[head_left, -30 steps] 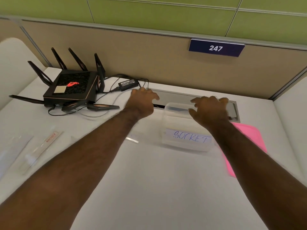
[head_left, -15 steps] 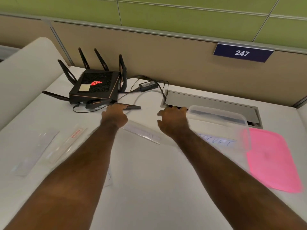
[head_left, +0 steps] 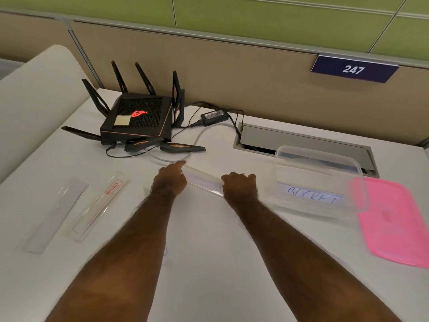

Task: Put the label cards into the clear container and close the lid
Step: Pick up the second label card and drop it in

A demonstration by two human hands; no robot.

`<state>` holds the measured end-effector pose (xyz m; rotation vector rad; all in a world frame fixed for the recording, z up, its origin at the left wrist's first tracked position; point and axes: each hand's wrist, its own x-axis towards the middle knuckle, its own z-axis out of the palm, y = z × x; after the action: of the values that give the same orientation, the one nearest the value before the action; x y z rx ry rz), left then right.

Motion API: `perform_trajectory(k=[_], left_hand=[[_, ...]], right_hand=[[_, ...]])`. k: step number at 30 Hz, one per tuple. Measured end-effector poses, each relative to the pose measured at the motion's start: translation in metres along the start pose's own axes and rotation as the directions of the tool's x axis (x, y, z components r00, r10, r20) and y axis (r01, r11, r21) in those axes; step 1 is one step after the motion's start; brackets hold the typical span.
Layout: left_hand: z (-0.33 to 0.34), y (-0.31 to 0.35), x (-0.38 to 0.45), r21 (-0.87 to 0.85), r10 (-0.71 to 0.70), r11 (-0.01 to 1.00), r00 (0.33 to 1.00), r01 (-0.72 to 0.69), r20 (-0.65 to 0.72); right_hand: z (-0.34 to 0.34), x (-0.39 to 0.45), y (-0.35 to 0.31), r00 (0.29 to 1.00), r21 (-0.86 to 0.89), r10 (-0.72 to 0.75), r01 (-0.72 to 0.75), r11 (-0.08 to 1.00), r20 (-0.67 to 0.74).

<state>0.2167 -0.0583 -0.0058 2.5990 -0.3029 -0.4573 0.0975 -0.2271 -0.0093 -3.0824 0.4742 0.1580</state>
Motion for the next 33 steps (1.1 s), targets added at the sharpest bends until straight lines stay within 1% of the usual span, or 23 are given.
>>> perform_trajectory(k=[3, 5, 6, 7, 8, 10, 12, 15, 17, 18, 20, 23, 24, 25, 27, 29, 30, 31, 33], left_hand=[[-0.001, 0.002, 0.000, -0.100, -0.007, 0.995, 1.000, 0.008, 0.013], [-0.002, 0.009, 0.001, -0.160, -0.018, 0.987, 0.999, 0.026, 0.048], [-0.002, 0.014, 0.001, -0.211, -0.042, 0.976, 0.997, 0.056, 0.072], [-0.002, 0.020, 0.000, -0.303, -0.088, 0.946, 0.991, 0.116, 0.104], [-0.003, 0.026, -0.002, -0.421, -0.142, 0.887, 0.979, 0.192, 0.147], [-0.004, 0.038, -0.008, -0.617, -0.210, 0.720, 0.948, 0.317, 0.241], [-0.002, 0.048, -0.014, -0.724, -0.250, 0.578, 0.926, 0.376, 0.282], [0.001, 0.063, -0.021, -0.848, -0.317, 0.387, 0.916, 0.361, 0.245], [0.002, 0.071, -0.026, -0.906, -0.348, 0.265, 0.909, 0.330, 0.229], [0.003, 0.074, -0.028, -0.923, -0.357, 0.214, 0.905, 0.321, 0.232], [0.002, 0.076, -0.032, -0.938, -0.354, 0.142, 0.901, 0.317, 0.251], [-0.001, 0.074, -0.036, -0.936, -0.294, 0.051, 0.901, 0.348, 0.319], [-0.002, 0.073, -0.038, -0.934, -0.278, 0.036, 0.901, 0.356, 0.333], [-0.002, 0.072, -0.039, -0.931, -0.272, 0.043, 0.901, 0.362, 0.337], [-0.003, 0.070, -0.041, -0.926, -0.263, 0.076, 0.903, 0.371, 0.340], [-0.004, 0.068, -0.042, -0.915, -0.204, 0.047, 0.900, 0.401, 0.385], [-0.004, 0.067, -0.044, -0.901, -0.168, 0.047, 0.893, 0.431, 0.418], [-0.006, 0.066, -0.045, -0.883, -0.140, 0.071, 0.882, 0.463, 0.451], [-0.009, 0.065, -0.049, -0.845, -0.065, 0.159, 0.859, 0.511, 0.507]], right_hand=[[0.000, 0.001, 0.001, 1.000, -0.022, -0.005, 0.004, 1.000, -0.017], [-0.001, 0.001, 0.002, 1.000, -0.025, -0.010, 0.009, 1.000, -0.022], [-0.002, 0.002, 0.002, 1.000, -0.014, -0.008, 0.008, 1.000, -0.030], [-0.002, 0.002, 0.003, 0.999, 0.006, -0.003, 0.003, 1.000, -0.046], [-0.004, 0.001, 0.003, 0.998, 0.025, 0.001, 0.000, 1.000, -0.067], [-0.008, 0.000, 0.003, 0.992, 0.035, -0.012, 0.017, 0.999, -0.124], [-0.016, -0.001, 0.002, 0.983, 0.036, -0.030, 0.037, 0.999, -0.180], [-0.031, -0.006, -0.002, 0.955, 0.089, -0.057, 0.086, 0.992, -0.290], [-0.041, -0.010, -0.006, 0.932, 0.080, -0.099, 0.135, 0.988, -0.348], [-0.046, -0.013, -0.008, 0.925, 0.071, -0.121, 0.157, 0.985, -0.360], [-0.055, -0.018, -0.009, 0.922, 0.057, -0.161, 0.193, 0.980, -0.353], [-0.065, -0.027, -0.007, 0.928, 0.057, -0.243, 0.270, 0.961, -0.282], [-0.068, -0.029, -0.006, 0.928, 0.075, -0.281, 0.306, 0.949, -0.244], [-0.071, -0.032, -0.004, 0.926, 0.113, -0.322, 0.347, 0.931, -0.197], [-0.080, -0.033, 0.002, 0.914, 0.292, -0.397, 0.402, 0.868, -0.080], [-0.089, -0.028, 0.012, 0.903, 0.497, -0.426, 0.343, 0.797, 0.061], [-0.094, -0.024, 0.019, 0.896, 0.545, -0.421, 0.286, 0.788, 0.138], [-0.099, -0.021, 0.026, 0.888, 0.543, -0.410, 0.243, 0.804, 0.209], [-0.104, -0.015, 0.038, 0.873, 0.474, -0.378, 0.204, 0.856, 0.308]])
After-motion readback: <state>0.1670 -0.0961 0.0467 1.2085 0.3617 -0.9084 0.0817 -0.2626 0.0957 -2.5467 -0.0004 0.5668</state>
